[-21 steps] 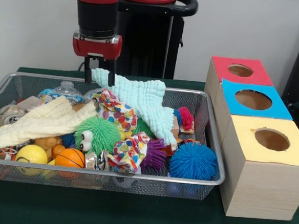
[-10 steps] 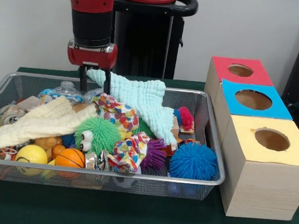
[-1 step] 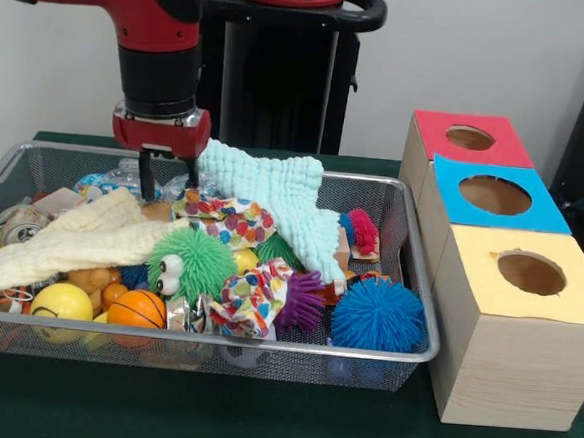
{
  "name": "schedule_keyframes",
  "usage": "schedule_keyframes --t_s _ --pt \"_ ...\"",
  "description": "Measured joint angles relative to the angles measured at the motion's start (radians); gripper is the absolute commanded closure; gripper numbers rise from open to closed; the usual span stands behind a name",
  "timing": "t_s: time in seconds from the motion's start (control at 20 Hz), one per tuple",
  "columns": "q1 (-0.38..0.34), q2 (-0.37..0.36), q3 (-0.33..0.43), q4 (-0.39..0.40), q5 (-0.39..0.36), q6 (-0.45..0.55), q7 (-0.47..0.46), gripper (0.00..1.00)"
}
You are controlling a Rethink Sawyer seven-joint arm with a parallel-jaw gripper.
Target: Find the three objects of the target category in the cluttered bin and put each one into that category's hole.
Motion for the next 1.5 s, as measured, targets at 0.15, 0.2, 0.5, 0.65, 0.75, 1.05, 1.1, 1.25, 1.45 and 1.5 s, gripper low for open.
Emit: schedule_keyframes --t_s 0.15,0.2,0.5,0.65,0.75,1.05,1.1,1.25,1.45,1.5 --pt "-0.001 0.009 0.000 -0.011 -0.001 0.000 0.000 0.00" --pt "-0.001 0.012 0.000 -0.014 -0.006 0.000 0.000 0.00" --pt "-0.001 0.028 0.000 -0.025 -0.023 0.000 0.000 0.00" --pt "-0.002 0.034 0.000 -0.026 -0.024 0.000 0.000 0.00" --pt "-0.002 0.037 0.000 -0.028 -0.024 0.000 0.000 0.00" --pt "-0.002 0.041 0.000 -0.031 -0.024 0.000 0.000 0.00" --pt "-0.002 0.040 0.000 -0.031 -0.024 0.000 0.000 0.00" --pt "0.005 0.024 0.000 -0.031 -0.024 0.000 0.000 0.00" --pt "0.020 -0.016 0.000 -0.030 -0.024 0.000 0.000 0.00" --pt "0.023 -0.024 0.000 -0.030 -0.024 0.000 0.000 0.00"
